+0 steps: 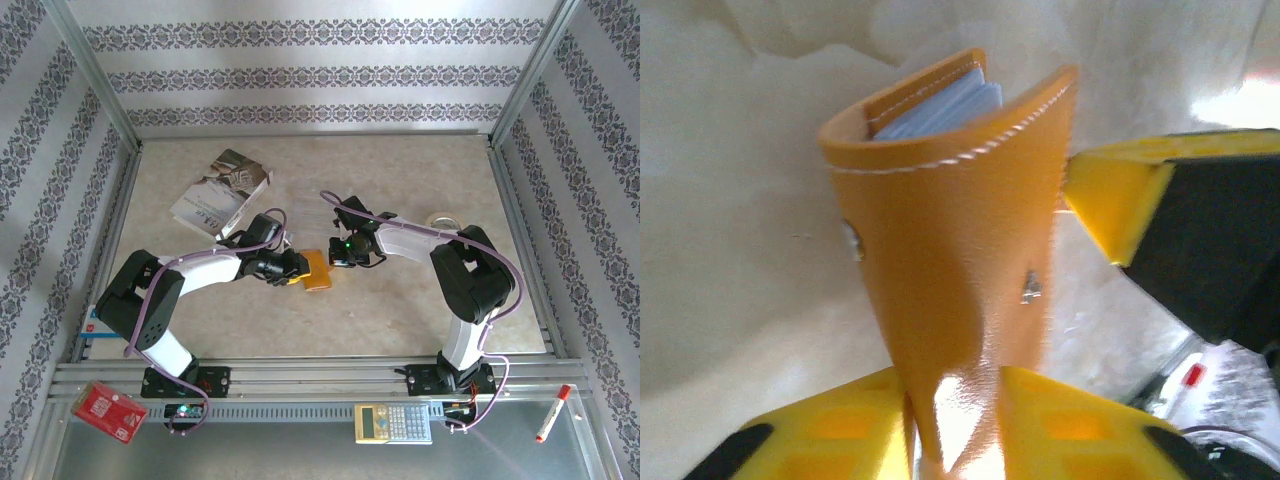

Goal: Take the credit cards out of the card holder

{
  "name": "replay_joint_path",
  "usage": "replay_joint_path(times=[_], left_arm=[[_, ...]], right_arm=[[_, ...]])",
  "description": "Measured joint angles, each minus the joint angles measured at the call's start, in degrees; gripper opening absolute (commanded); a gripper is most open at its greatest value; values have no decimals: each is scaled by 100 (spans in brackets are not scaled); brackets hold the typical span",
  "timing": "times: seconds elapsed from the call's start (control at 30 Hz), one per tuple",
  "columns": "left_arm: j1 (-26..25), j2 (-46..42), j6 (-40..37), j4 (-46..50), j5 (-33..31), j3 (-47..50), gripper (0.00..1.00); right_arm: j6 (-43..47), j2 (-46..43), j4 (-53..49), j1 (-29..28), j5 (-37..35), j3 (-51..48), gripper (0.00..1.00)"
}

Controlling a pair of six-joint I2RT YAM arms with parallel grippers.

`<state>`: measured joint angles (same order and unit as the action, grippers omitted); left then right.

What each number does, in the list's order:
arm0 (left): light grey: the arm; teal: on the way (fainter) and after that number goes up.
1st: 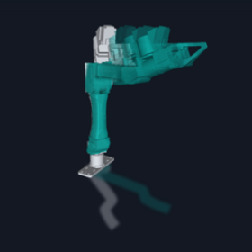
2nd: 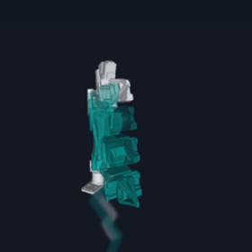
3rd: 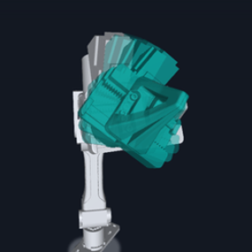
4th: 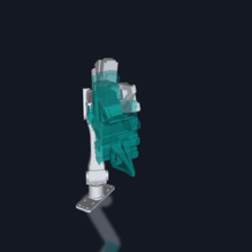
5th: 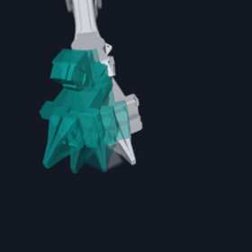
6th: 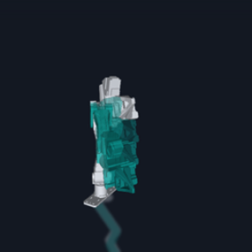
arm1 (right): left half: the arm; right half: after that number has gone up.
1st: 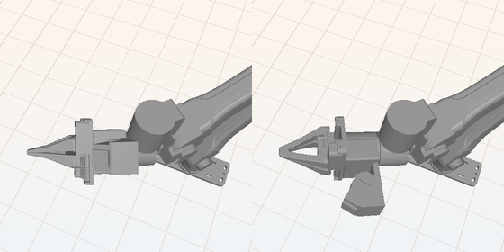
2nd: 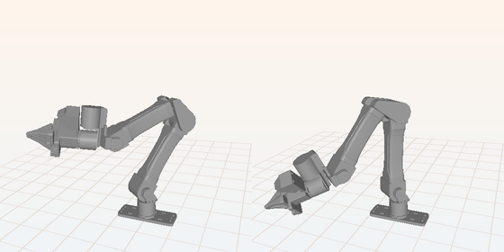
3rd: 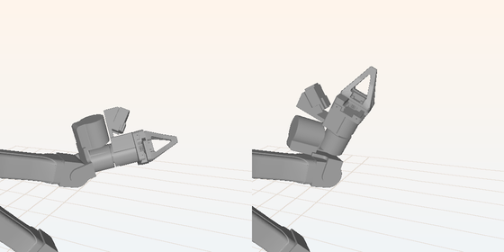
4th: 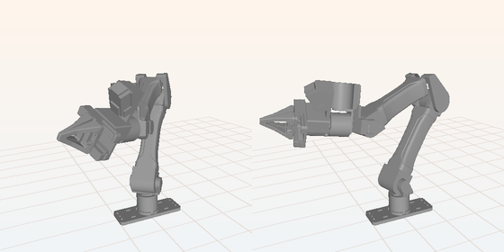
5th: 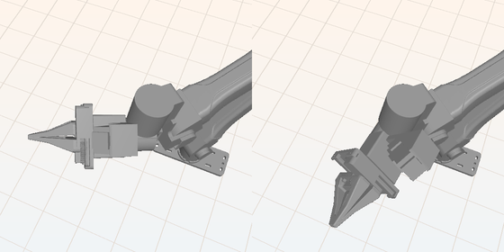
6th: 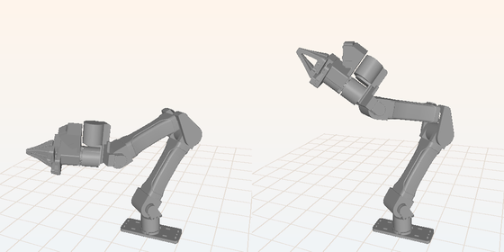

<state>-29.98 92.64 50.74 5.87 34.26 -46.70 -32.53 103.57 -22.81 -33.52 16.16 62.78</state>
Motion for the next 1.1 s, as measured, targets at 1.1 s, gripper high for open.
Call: replay_joint_path(times=[1.1], left_arm=[[422,-1263,-232,647,-1716,9,68]], right_arm=[[-127,-1113,-251,-87,879,610,0]])
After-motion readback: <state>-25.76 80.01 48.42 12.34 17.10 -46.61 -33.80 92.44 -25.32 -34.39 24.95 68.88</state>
